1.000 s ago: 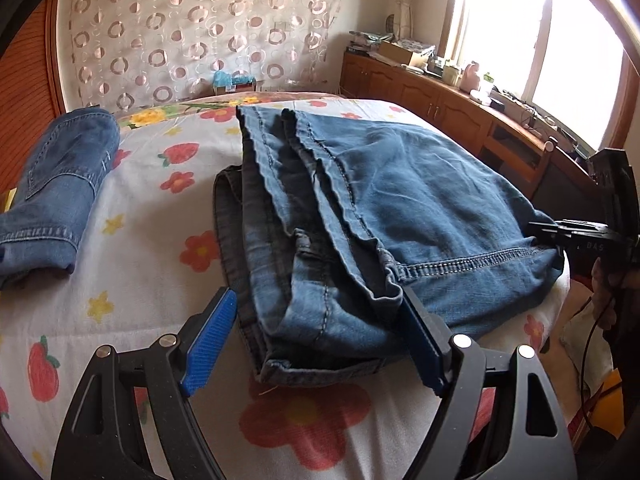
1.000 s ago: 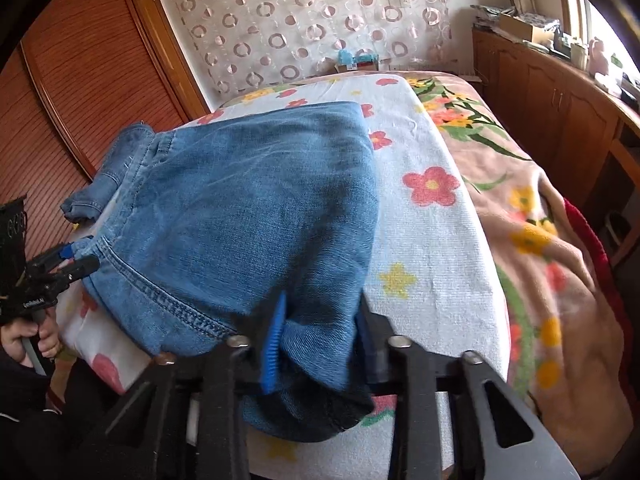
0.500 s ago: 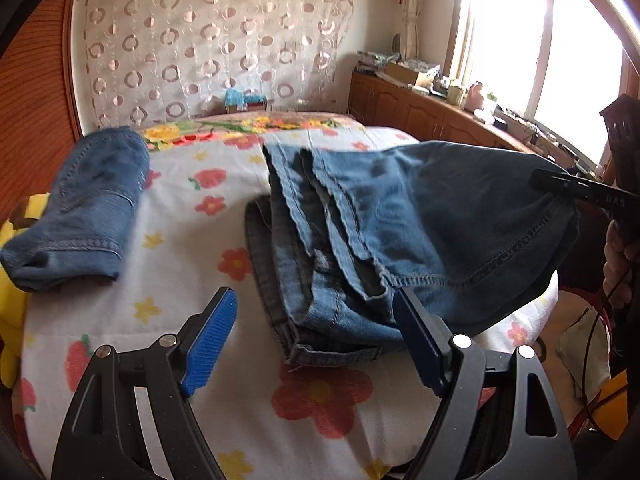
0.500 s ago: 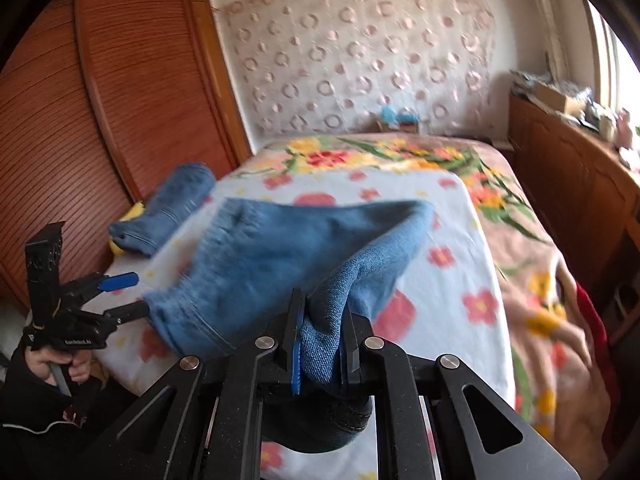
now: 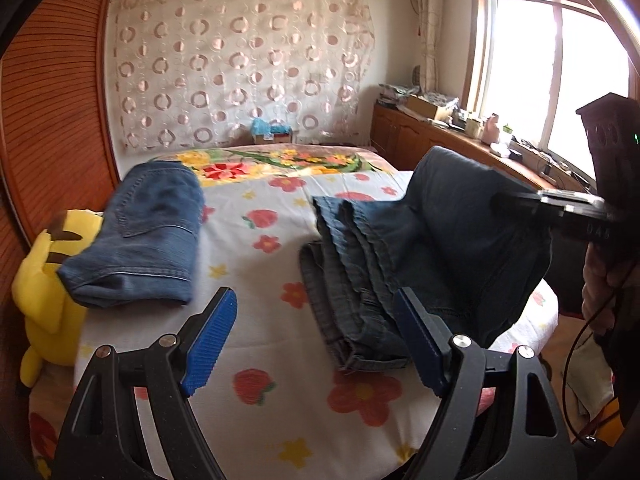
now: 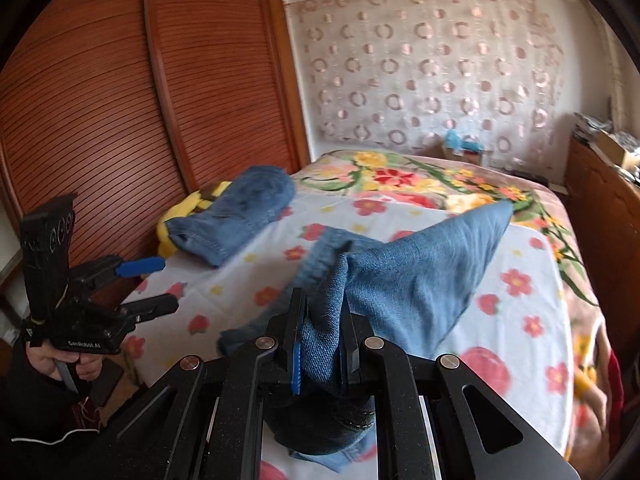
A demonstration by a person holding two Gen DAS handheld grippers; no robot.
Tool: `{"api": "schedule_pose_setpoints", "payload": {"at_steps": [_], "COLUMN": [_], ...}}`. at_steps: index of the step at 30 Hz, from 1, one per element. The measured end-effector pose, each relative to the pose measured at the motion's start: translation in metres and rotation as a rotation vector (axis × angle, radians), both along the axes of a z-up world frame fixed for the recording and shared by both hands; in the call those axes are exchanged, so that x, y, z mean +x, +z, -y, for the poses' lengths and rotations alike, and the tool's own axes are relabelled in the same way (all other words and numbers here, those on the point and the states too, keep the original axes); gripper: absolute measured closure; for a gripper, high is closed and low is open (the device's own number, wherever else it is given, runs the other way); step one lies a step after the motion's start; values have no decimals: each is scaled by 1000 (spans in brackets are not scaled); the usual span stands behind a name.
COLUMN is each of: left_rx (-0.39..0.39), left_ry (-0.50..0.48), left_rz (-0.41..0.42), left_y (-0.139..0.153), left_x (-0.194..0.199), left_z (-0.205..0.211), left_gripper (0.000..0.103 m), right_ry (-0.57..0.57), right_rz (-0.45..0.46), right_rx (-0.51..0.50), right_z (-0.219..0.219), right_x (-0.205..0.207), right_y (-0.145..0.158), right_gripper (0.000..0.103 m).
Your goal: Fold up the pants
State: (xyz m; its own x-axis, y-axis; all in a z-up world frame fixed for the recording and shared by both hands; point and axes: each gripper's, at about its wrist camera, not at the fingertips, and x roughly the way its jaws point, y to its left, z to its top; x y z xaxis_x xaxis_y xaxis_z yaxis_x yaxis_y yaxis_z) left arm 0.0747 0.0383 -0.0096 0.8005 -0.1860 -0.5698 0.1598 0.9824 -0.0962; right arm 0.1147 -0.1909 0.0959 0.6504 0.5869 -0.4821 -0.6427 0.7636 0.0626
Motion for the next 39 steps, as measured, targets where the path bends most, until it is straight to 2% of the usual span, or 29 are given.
{"api": "schedule_pose_setpoints", "payload": {"at_steps": [9, 14, 18, 21, 26, 28, 32, 35, 39], "left_rx": [-14, -18, -20, -17, -11, -6, -2, 3, 12], "left_ry": [71, 98, 109, 104, 86, 75, 50, 27, -5], "left_rz": [15, 13, 7, 6, 5, 8, 14, 17, 10], "left_y": [4, 2, 1, 0, 0, 1, 5, 6, 3], "left_x": [-6, -9, -8, -8, -4, -3, -2, 1, 7], "left_z": [-32, -43, -45, -45, -36, -31, -18, -8, 6], "left_gripper": [22, 22, 22, 22, 22, 22, 22, 22, 22], "right_ry": [120, 183, 197, 190, 180, 161, 105, 41, -41], "right_rz": [-39, -101, -142, -138, -88, -69, -34, -17, 1], "right_rx": [-37, -73, -113, -109, -132, -121, -105, -97, -126], "right_z": [-31, -43, -54, -54, -52, -44, -18, 3, 25], "right_x": [9, 17, 25, 30, 19, 13, 17, 25, 47], "right_y": [-16, -35, -57, -57, -40, -31, -11, -2, -3], "right_gripper": [91, 91, 91, 89, 74, 58, 56, 48, 43]}}
